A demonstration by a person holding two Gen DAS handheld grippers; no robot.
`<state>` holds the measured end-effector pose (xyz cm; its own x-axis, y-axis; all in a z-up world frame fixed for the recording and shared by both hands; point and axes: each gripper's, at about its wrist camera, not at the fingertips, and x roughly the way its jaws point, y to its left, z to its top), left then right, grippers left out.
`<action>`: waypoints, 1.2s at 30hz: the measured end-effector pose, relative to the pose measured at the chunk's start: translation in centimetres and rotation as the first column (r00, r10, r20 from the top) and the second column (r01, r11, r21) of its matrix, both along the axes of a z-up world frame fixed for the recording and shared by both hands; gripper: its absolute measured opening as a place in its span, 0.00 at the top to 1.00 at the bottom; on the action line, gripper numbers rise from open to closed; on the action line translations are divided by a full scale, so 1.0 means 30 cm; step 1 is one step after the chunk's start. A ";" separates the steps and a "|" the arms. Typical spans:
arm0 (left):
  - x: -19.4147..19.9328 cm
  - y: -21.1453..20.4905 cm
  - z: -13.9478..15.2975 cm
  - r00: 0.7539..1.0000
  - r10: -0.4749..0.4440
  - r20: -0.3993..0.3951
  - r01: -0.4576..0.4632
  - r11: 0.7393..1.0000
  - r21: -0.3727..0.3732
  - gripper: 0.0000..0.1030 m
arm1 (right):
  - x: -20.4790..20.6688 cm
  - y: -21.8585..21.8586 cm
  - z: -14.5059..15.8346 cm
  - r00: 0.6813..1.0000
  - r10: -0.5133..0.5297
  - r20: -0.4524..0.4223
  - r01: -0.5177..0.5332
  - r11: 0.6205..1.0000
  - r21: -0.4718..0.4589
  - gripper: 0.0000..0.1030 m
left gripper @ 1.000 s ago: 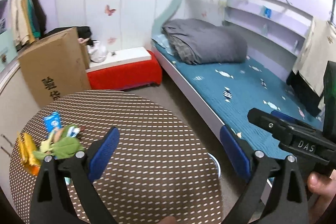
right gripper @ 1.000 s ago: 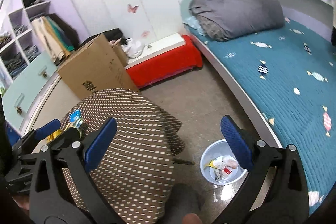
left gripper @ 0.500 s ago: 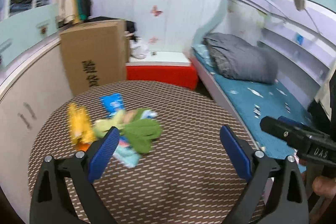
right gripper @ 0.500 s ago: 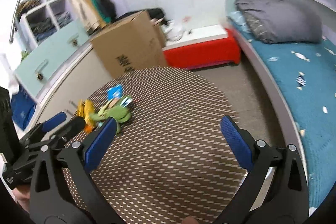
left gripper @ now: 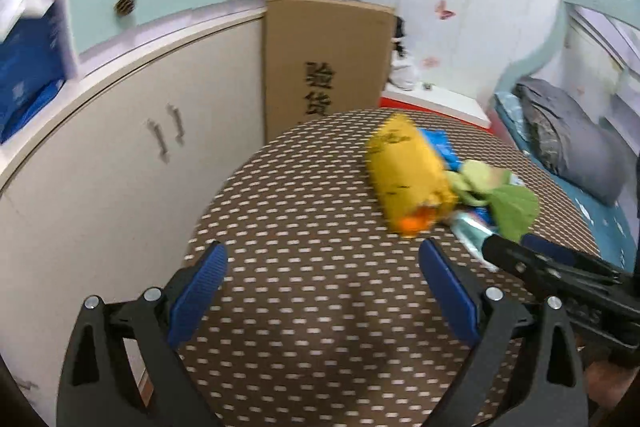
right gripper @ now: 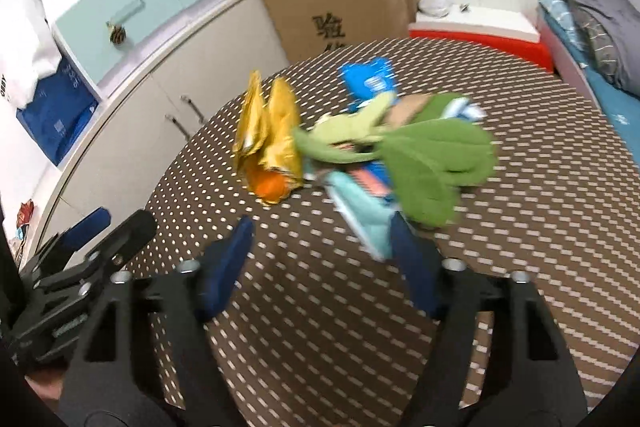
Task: Collect trash
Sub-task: 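Move both tools back to the table toward the yellow snack bag, then grasp the yellow snack bag with the left tool while the right tool grasps the orange bottle cap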
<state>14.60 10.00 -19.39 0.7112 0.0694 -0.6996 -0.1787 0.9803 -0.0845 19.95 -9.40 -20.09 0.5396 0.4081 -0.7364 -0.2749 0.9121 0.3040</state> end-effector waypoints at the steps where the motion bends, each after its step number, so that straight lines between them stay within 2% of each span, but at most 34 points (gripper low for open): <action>1: 0.000 0.022 -0.006 1.000 0.012 -0.001 -0.012 1.000 0.002 0.09 | 0.009 0.024 -0.010 1.000 0.005 -0.007 -0.005 1.000 0.003 0.44; 3: 0.002 0.060 -0.018 1.000 0.030 -0.008 -0.030 1.000 0.001 0.09 | 0.032 0.073 -0.025 1.000 0.014 -0.016 -0.014 1.000 -0.003 0.49; 6: 0.002 0.102 -0.035 0.999 0.049 -0.018 -0.050 0.999 -0.016 0.09 | 0.058 0.120 -0.041 1.000 0.006 -0.030 -0.006 1.000 -0.010 0.66; 7: 0.004 0.107 -0.038 0.998 0.052 -0.020 -0.052 0.998 -0.018 0.09 | 0.070 0.133 -0.049 0.999 -0.008 -0.036 0.008 1.000 -0.015 0.69; 12: 0.028 0.113 -0.051 0.999 0.046 -0.026 -0.047 0.999 -0.027 0.09 | 0.104 0.163 -0.065 0.998 -0.037 -0.047 0.037 0.999 -0.009 0.71; 14: 0.042 0.108 -0.056 0.999 0.037 -0.028 -0.037 0.999 -0.031 0.09 | 0.116 0.169 -0.074 0.998 -0.048 -0.051 0.047 0.999 -0.017 0.84; 16: 0.052 0.094 -0.060 0.999 0.024 -0.026 -0.025 0.999 -0.033 0.09 | 0.118 0.169 -0.080 0.997 -0.053 -0.055 0.051 0.998 -0.030 0.90; 20: 0.087 0.062 -0.053 1.000 -0.015 -0.012 0.015 0.999 -0.037 0.09 | 0.086 0.141 -0.091 0.998 -0.030 -0.048 0.028 0.998 -0.054 0.94; 25: 0.143 0.011 -0.040 0.998 -0.067 0.007 0.067 0.997 -0.048 0.09 | 0.053 0.099 -0.091 0.999 0.010 -0.051 -0.012 0.999 -0.041 0.94; 28: 0.181 -0.008 -0.030 0.996 -0.083 0.014 0.083 0.996 -0.040 0.09 | 0.040 0.092 -0.083 0.998 0.044 -0.052 -0.045 0.999 -0.030 0.93; 30: 0.196 -0.006 -0.022 0.997 -0.081 0.017 0.082 0.996 -0.046 0.09 | 0.027 0.094 -0.068 0.997 0.072 -0.035 -0.073 0.997 -0.027 0.80; 31: 0.199 -0.001 -0.017 0.997 -0.076 0.020 0.077 0.996 -0.046 0.09 | 0.020 0.096 -0.063 0.996 0.082 -0.026 -0.083 0.996 -0.027 0.51; 32: 0.203 0.005 -0.013 0.997 -0.069 0.023 0.070 0.997 -0.045 0.09 | 0.013 0.101 -0.056 0.996 0.094 -0.014 -0.094 0.995 -0.025 0.35; 36: 0.208 0.033 -0.008 0.999 -0.048 0.022 0.049 0.998 -0.042 0.09 | 0.012 0.157 -0.050 0.986 0.162 0.025 -0.161 0.986 -0.046 0.35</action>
<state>20.85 11.00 -19.63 0.7276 0.0051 -0.6860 -0.1290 0.9831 -0.1296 20.32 -4.71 -21.57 0.4905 0.4596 -0.7403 -0.4280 0.8671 0.2547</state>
